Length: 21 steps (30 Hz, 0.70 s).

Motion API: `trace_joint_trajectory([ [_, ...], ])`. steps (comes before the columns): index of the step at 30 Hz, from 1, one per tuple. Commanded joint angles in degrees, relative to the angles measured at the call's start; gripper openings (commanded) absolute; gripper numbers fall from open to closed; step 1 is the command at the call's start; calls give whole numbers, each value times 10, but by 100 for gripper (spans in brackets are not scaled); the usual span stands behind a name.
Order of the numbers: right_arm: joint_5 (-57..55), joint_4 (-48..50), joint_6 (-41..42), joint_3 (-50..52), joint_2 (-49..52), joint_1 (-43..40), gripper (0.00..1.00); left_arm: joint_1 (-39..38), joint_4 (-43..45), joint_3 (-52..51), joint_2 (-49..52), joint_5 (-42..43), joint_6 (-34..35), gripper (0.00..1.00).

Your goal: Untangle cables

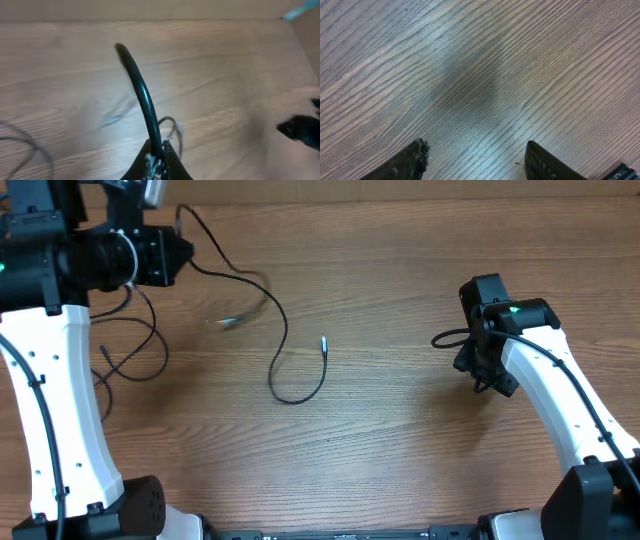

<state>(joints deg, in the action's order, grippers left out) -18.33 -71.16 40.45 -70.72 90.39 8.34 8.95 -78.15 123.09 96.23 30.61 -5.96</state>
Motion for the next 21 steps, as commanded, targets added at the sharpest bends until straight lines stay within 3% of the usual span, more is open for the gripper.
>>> trace_joint_trajectory([
  [1, 0, 2, -2, 3, -1, -2, 61, 36, 2, 45, -35, -127, 48, 4],
  [6, 0, 4, -2, 3, -1, -2, 61, 119, 16, 54, -92, -353, 155, 4],
  [14, 1, 6, -2, 3, -1, -2, 61, 185, 151, 53, -134, -353, 165, 4],
  [21, 7, 5, -2, 3, -1, -2, 61, 184, 145, 53, -65, -354, 165, 4],
])
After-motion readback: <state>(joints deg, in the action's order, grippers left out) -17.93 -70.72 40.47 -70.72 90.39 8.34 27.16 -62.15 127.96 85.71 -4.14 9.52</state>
